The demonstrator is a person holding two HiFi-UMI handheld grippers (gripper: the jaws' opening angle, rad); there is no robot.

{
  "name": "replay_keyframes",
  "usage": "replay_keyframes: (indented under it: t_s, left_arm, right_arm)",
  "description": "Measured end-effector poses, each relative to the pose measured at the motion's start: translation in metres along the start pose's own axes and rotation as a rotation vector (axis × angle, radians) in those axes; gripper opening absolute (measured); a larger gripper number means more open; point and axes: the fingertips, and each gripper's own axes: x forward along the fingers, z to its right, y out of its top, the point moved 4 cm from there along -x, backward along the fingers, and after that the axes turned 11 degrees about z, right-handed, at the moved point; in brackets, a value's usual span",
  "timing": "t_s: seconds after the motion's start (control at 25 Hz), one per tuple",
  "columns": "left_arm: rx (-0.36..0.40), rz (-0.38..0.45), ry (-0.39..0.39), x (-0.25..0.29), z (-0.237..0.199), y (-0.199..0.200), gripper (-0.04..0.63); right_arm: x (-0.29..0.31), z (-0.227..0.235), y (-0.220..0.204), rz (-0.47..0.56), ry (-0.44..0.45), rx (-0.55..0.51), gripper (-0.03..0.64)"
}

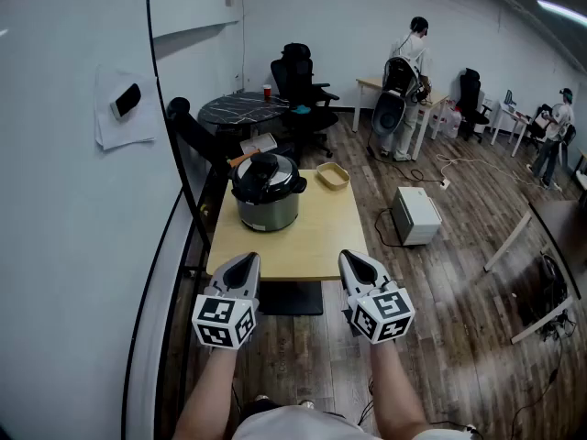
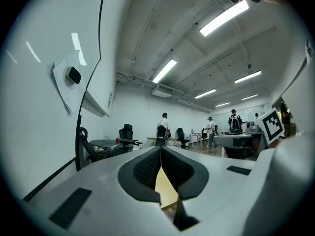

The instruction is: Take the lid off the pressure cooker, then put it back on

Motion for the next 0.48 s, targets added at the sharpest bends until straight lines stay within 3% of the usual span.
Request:
replay_keyframes:
  t_s: [0.48]
  left_arm:
    - [-0.007, 0.001, 0.001, 0.0084, 0.0068, -0.002, 0.014]
  right_arm:
    - [0.0033, 0.0073, 0.0011, 0.009, 0.016, 0.001, 0.0]
